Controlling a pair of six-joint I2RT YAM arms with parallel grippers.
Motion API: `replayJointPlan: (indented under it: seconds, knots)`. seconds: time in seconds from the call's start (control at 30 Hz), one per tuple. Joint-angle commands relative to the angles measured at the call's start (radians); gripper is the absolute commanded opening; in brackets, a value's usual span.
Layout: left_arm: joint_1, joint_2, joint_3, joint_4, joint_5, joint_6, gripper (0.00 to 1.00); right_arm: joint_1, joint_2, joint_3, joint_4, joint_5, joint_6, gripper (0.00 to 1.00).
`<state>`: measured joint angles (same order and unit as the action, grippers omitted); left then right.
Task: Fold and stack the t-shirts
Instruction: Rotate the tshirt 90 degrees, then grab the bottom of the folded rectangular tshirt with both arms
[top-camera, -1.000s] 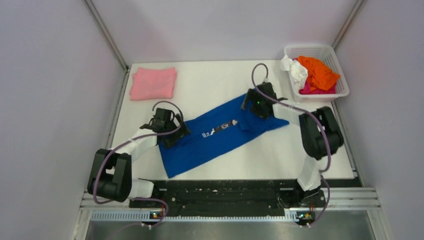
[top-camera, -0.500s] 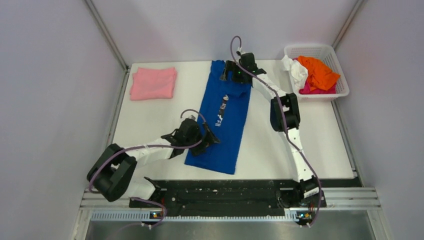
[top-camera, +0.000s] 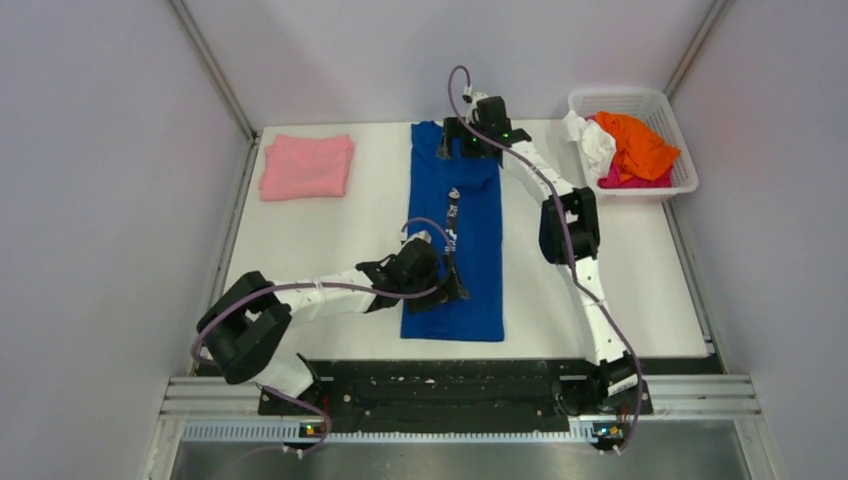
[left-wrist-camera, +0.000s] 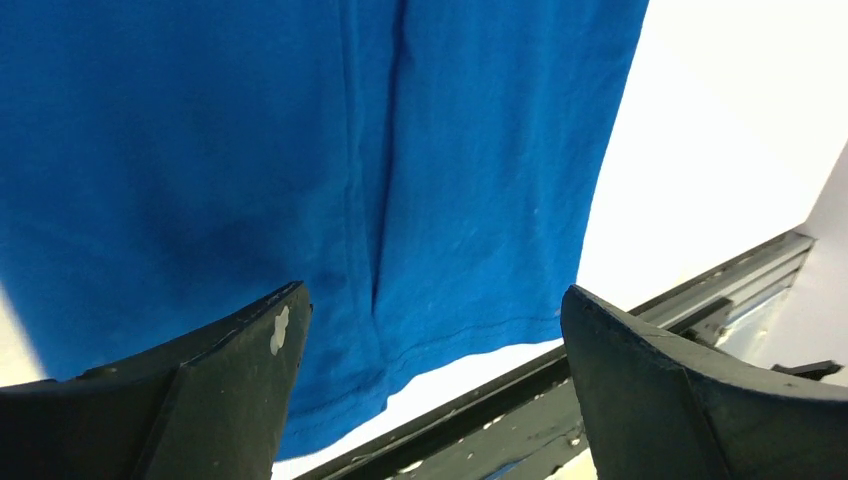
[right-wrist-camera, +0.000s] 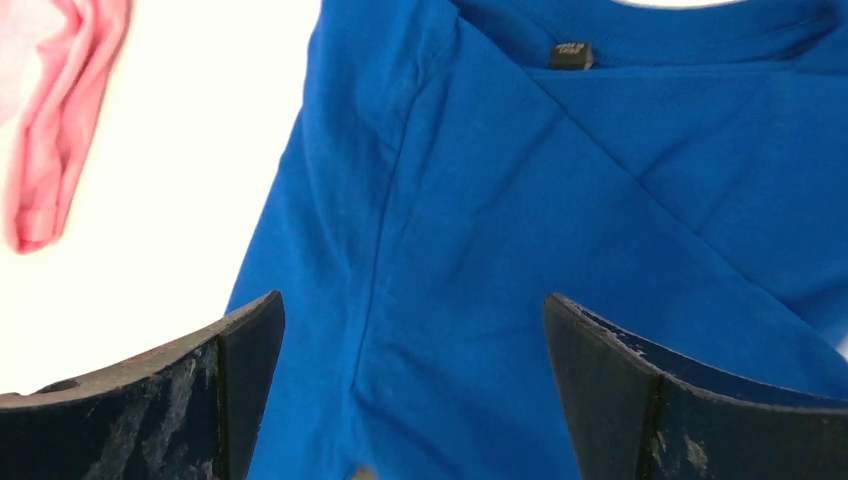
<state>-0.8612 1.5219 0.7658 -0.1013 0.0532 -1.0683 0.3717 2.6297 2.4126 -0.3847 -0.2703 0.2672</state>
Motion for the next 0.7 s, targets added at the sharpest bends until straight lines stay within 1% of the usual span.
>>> replayJointPlan:
  seconds: [0.0,0.07,0.17,0.27,0.33,0.37,0.43,0.5,0.6,0.67]
  knots:
    - [-0.009,-0.148,0.049,-0.176,-0.119,0.097,0.99,0.01,-0.353,-0.097,-0.011,0.127,-0.077,0.99]
    - [-0.009,-0.223,0.026,-0.236,-0.145,0.124,0.99,0.01,-0.465,-0.266,0.005,0.166,-0.068,0.99]
    - [-0.005,-0.316,-0.03,-0.309,-0.191,0.154,0.99,0.019,-0.722,-0.608,0.048,0.248,-0.015,0.99]
    - [0.006,-0.378,-0.081,-0.358,-0.206,0.161,0.99,0.041,-0.945,-0.959,0.072,0.3,0.087,0.99]
    - [0.018,-0.399,-0.118,-0.362,-0.194,0.168,0.99,0.076,-1.086,-1.176,0.099,0.321,0.156,0.99]
    - [0.025,-0.401,-0.135,-0.362,-0.185,0.171,0.99,0.098,-1.148,-1.31,0.115,0.329,0.194,0.99]
    - [0.035,-0.389,-0.15,-0.368,-0.16,0.181,0.96,0.135,-1.253,-1.46,0.153,0.305,0.255,0.99]
    - [0.039,-0.374,-0.164,-0.365,-0.142,0.189,0.91,0.191,-1.335,-1.563,0.139,0.287,0.295,0.98]
    - [0.042,-0.355,-0.185,-0.336,-0.121,0.185,0.81,0.258,-1.431,-1.678,0.071,0.285,0.33,0.97]
    - [0.044,-0.345,-0.208,-0.297,-0.108,0.174,0.75,0.274,-1.495,-1.732,0.013,0.279,0.339,0.95]
